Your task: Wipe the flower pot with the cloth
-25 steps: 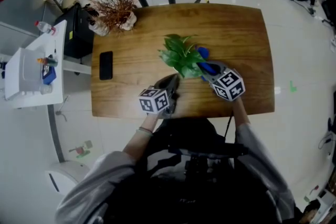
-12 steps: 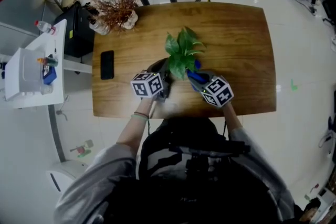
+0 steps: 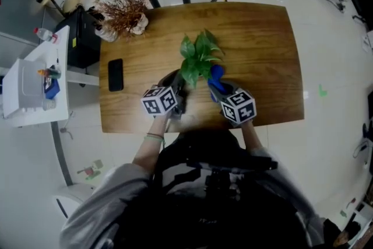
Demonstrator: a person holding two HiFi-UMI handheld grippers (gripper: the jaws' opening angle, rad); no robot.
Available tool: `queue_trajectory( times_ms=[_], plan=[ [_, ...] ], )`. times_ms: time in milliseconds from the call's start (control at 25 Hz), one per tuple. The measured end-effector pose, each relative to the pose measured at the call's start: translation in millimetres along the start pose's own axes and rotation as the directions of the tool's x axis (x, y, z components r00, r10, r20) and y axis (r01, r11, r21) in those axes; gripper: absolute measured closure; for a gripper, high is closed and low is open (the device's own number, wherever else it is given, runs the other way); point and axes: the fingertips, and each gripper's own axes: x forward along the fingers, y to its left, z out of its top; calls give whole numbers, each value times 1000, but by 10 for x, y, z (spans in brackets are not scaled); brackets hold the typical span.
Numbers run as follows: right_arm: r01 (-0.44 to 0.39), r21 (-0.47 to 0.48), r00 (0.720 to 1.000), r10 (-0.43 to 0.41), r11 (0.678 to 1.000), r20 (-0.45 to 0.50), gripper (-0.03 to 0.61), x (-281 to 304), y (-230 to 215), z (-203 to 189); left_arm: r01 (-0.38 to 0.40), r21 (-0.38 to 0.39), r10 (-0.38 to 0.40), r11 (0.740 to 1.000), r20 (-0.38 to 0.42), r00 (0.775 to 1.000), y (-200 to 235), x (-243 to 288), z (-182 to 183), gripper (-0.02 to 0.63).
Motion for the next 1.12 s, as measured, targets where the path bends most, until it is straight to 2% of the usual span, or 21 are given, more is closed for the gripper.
queue_trajectory(
  times_ms=[120,240,600,1120],
  plan=[
    [42,78,998,-47,996,52,518,-197,8,110,15,41,-15,999,-3,1000,-165,-141,-28,607],
    [67,113,993,-77,991,90,518,-345,26,211,60,58,-61,996,7,998,-383,-224,-11,607],
    [80,115,978,-100,990,181,518,-613,190,444,123,133,-131,983,54,990,-797,-431,139,607],
    [76,106,976,-96,992,198,520,-825,348,347,161,180,-171,970,37,985,-1118,-588,-17,607]
  ],
)
